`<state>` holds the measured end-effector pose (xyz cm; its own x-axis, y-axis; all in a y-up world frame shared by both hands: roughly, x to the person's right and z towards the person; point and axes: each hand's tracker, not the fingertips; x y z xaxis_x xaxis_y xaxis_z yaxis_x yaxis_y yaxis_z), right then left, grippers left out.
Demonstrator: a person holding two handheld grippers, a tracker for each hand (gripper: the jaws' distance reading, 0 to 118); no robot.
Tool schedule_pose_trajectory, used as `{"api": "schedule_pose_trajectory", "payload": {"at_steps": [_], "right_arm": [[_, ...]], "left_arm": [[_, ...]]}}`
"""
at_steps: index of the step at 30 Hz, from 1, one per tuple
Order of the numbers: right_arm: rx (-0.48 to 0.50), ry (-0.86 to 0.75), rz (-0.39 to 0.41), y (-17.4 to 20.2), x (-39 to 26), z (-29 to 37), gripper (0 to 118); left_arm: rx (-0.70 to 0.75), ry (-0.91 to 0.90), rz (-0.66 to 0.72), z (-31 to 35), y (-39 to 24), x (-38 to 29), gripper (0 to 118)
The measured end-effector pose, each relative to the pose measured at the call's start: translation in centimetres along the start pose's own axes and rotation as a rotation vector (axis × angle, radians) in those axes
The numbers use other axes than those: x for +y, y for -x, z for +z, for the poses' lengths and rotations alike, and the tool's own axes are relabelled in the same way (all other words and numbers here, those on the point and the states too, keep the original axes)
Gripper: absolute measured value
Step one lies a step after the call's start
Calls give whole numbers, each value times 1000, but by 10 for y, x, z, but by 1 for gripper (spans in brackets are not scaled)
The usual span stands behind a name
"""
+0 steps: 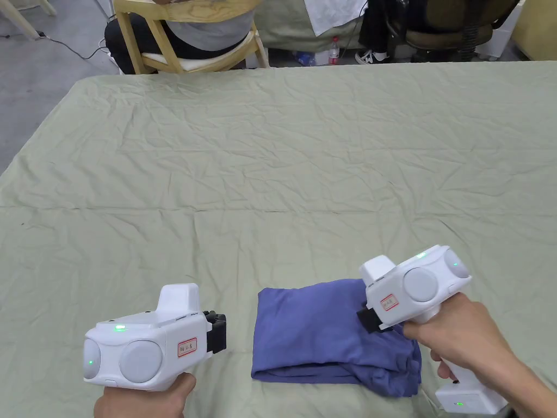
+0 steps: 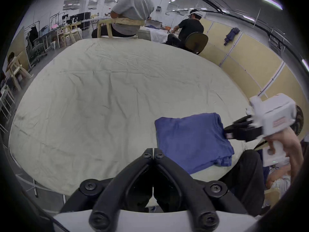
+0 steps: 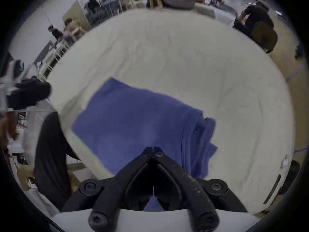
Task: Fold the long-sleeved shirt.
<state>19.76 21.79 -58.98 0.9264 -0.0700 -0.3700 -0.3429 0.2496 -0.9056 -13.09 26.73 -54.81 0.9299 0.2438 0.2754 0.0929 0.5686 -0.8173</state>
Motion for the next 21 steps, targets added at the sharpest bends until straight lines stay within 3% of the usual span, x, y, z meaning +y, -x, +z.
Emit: {"api": "schedule_pose_trajectory", "payload": {"at_steps": [3,5,8,9,10,11,12,16,21], "right_arm": [[-28,70,39,-2,-4,-31,1],[-1,48,-19,-8,-6,-37,1],[13,40,-18,-12,-9,-34,1],[17,37,-18,-13,-10,-34,1],[20,33,-20,-12,-11,-32,1],[22,29,-22,-12,-12,-32,1],[22,27,-21,-12,-12,-32,1],[17,17,-6,-11,-14,-32,1],[33,5,-21,-15,-17,-33,1]], "left_arm": [[-14,25,21,-8,5,1,0],[-20,36,28,-13,8,1,0],[-42,64,34,-23,13,4,3],[-68,69,44,-26,15,4,12],[-112,69,71,-31,19,6,31],[-160,64,117,-37,25,7,67],[-224,62,172,-43,32,8,83],[-432,166,334,-88,61,11,86],[-453,274,356,-135,80,5,86]]}}
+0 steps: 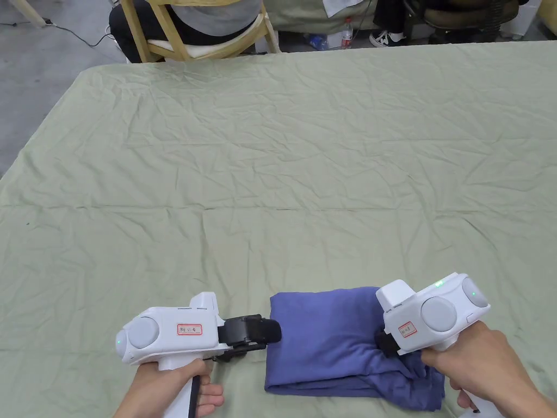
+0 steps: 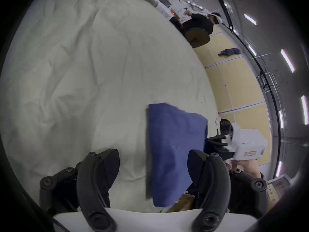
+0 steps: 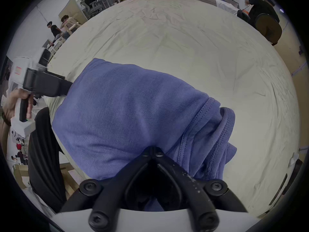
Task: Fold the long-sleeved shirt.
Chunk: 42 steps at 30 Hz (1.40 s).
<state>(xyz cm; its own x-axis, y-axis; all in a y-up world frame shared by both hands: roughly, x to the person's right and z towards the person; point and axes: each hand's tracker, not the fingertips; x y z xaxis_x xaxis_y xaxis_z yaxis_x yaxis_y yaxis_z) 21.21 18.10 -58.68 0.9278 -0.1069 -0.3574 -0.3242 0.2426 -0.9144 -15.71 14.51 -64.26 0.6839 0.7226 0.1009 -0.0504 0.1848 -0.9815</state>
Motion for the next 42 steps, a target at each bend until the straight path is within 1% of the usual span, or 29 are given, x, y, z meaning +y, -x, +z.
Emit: {"api": "schedule_pose_trajectory", "payload": {"at_steps": [2,4,6,8,9,11,14,15,16,17,18,19,20,22,23,24,25,26,27,29,31,36,40,42], "right_arm": [[-3,-6,5,2,-1,0,1],[-3,-9,2,2,-1,0,1],[2,-10,-1,2,-2,-1,1],[12,-12,-15,-1,-2,-2,1],[17,-14,-22,-2,-3,-2,1],[29,-20,-36,-4,-5,-2,1],[39,-23,-49,-5,-5,-2,1],[40,-24,-50,-5,-5,-2,1],[41,-24,-51,-5,-5,-2,1],[41,-23,-52,-5,-5,-3,1],[41,-23,-51,-5,-5,-3,1],[41,-25,-49,-5,-5,-4,1],[42,-28,-48,-4,-5,-4,1],[34,-36,-49,-2,-7,-4,1],[28,-42,-46,-1,-9,-4,1],[25,-49,-45,0,-10,-4,1],[22,-56,-48,0,-11,-5,1],[23,-64,-52,-1,-12,-5,1],[23,-70,-56,-1,-13,-4,1],[15,-111,-66,0,-12,6,1],[-35,-214,-53,7,-13,27,1],[-75,-407,-54,24,-28,87,1],[-140,-473,-57,42,-61,113,1],[-128,-479,-93,49,-77,110,1]], "left_arm": [[-86,-15,-13,-4,3,4,88],[-131,-2,-8,-10,0,8,90],[-179,14,-3,-22,-4,13,90],[-209,51,-38,-39,-16,14,90],[-247,64,-49,-47,-20,15,90],[-319,112,-27,-68,-28,14,90],[-316,128,-62,-83,-36,10,88],[-318,129,-63,-82,-36,11,85],[-310,131,-60,-78,-35,11,77],[-283,133,-57,-75,-33,12,55],[-237,133,-66,-74,-30,12,39],[-195,128,-73,-73,-29,11,30],[-203,131,-73,-71,-29,9,26],[-224,137,-87,-70,-35,4,24],[-183,118,-135,-70,-39,3,23],[-169,120,-147,-71,-40,3,22],[-151,105,-199,-71,-44,2,22],[-128,108,-220,-71,-48,1,22],[-129,117,-190,-71,-50,1,22],[-109,112,-194,-69,-52,2,22],[-95,110,-205,-69,-54,0,22],[-65,98,-223,-67,-59,-2,22],[-42,85,-232,-65,-64,-6,22],[-38,71,-238,-64,-64,-10,22]]}}
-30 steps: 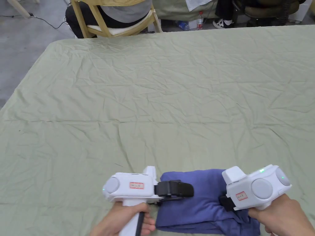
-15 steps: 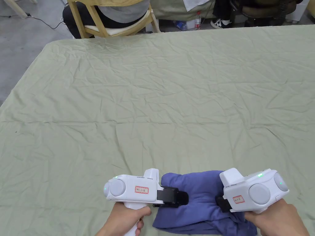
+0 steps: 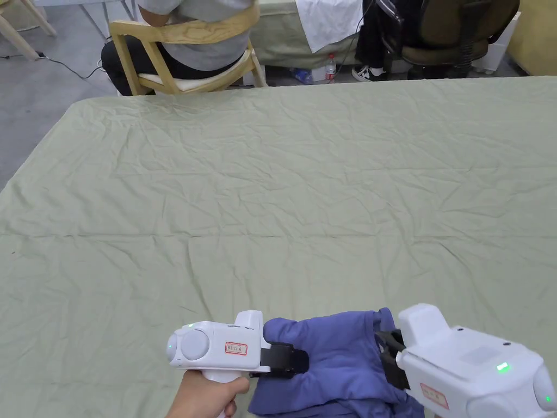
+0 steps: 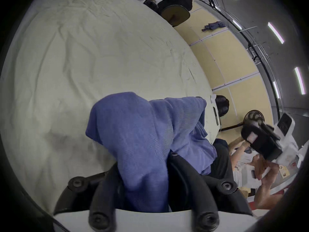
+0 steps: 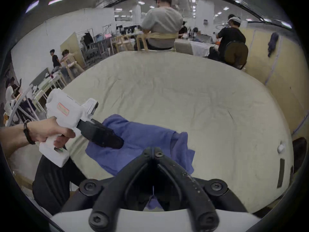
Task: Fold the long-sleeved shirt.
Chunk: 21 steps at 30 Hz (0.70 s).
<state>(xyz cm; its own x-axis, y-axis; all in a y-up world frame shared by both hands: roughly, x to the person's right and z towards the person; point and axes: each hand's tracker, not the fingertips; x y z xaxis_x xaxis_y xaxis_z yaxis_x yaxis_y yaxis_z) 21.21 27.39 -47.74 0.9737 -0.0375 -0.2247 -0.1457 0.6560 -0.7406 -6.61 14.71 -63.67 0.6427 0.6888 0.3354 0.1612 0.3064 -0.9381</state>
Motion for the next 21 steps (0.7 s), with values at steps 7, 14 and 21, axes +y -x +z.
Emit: {"api": "schedule_pose_trajectory", "payload": {"at_steps": [7,14,21], "right_arm": [[-13,-11,-3,11,-3,2,1],[70,-14,88,53,30,-15,1],[212,-30,191,128,81,-58,1]], "left_arm": [[35,-19,-34,11,-7,-1,21],[153,-64,-89,63,13,3,21],[336,-114,-17,169,92,6,21]]}}
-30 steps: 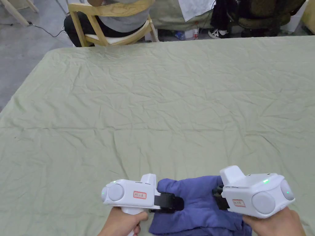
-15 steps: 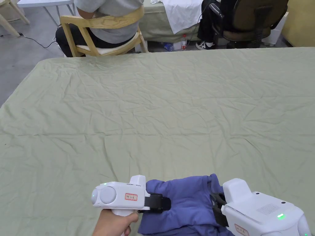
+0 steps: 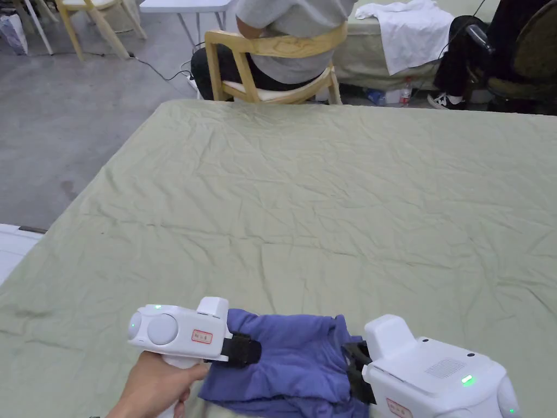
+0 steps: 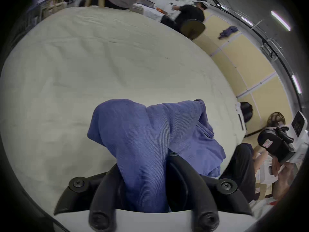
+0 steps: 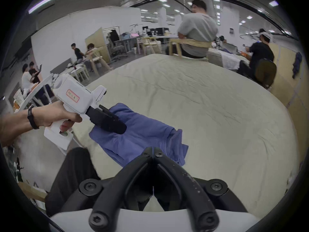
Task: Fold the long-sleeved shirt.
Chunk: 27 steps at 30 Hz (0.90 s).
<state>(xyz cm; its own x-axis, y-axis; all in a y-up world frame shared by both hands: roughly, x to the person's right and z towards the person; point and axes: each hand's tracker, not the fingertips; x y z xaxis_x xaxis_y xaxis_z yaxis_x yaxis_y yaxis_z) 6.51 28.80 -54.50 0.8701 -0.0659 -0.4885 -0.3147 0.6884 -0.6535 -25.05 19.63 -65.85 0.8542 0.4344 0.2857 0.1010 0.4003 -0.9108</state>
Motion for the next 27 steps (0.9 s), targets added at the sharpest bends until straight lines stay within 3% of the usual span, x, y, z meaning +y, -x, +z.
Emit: {"api": "schedule_pose_trajectory", "payload": {"at_steps": [5,14,27], "right_arm": [[109,-1,71,48,47,-47,1],[238,-5,152,122,106,-105,1],[288,10,177,155,123,-134,1]], "left_arm": [[154,13,30,51,81,8,21],[287,36,65,109,180,27,21],[391,21,185,146,241,9,21]]}}
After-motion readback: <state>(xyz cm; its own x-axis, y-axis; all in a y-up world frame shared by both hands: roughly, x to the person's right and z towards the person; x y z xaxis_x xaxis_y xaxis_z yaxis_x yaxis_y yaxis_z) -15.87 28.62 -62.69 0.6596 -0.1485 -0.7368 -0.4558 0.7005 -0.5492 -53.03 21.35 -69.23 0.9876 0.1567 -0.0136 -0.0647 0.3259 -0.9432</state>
